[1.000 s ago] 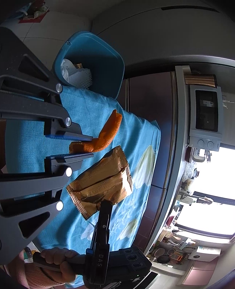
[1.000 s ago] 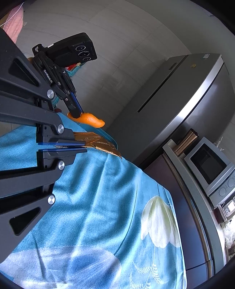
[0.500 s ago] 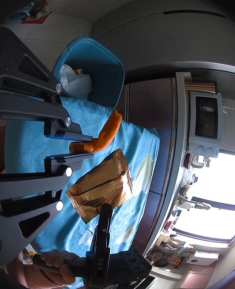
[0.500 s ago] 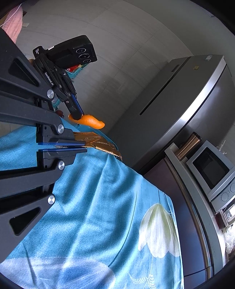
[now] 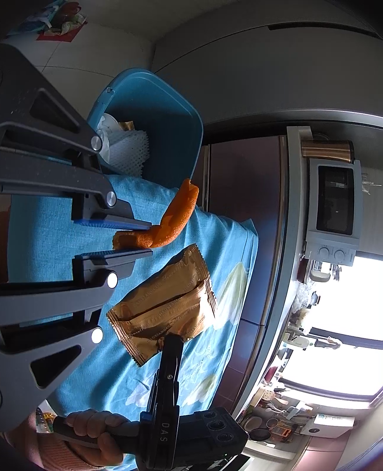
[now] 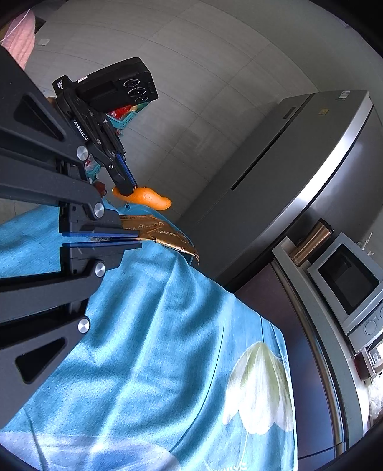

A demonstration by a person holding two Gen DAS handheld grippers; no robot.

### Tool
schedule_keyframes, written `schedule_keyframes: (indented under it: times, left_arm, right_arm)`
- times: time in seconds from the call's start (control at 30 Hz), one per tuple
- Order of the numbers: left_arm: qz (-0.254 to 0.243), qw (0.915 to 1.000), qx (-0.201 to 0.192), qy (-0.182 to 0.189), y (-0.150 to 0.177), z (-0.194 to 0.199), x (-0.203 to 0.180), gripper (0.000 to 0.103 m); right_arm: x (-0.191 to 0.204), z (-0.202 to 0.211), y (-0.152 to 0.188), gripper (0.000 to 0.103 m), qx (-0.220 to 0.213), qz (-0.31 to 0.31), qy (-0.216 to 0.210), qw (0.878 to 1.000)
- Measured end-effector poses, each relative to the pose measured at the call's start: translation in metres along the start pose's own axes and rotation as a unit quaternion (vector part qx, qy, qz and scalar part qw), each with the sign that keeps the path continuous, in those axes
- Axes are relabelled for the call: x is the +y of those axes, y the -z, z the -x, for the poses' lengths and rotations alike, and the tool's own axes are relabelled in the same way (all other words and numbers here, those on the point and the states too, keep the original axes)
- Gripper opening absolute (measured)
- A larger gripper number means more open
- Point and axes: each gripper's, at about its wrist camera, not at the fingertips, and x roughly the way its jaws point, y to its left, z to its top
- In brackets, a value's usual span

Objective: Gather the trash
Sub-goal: 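Lift the peel and wrapper and carry both tools over the teal bin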

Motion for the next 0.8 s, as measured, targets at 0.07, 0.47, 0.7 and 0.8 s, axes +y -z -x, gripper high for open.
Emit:
schedule_keyframes:
  times: [0.07,0.47,0.7,0.8]
  left_arm:
    - [0.001,1.0000,0.000,-0.002,0.000,0.000,0.002,0.013]
    - [0.010,0.9999,-0.003,-0.013,-0.002,0.003,0.013,0.013]
    - [0.014,0.9997,-0.004,-0.019,-0.004,0.003,0.020,0.013]
    - [0.015,0.9996,-0.005,-0.023,-0.004,0.004,0.021,0.013]
  right_arm:
    - [0.000,-0.001,-0.001,0.002,0.001,0.000,-0.001,1.000]
    - [0.005,-0.013,-0.006,0.002,0.011,0.004,-0.009,1.000]
    - [0.007,-0.020,-0.008,0.002,0.016,0.003,-0.015,1.000]
    - [0.008,-0.023,-0.010,0.002,0.018,0.003,-0.016,1.000]
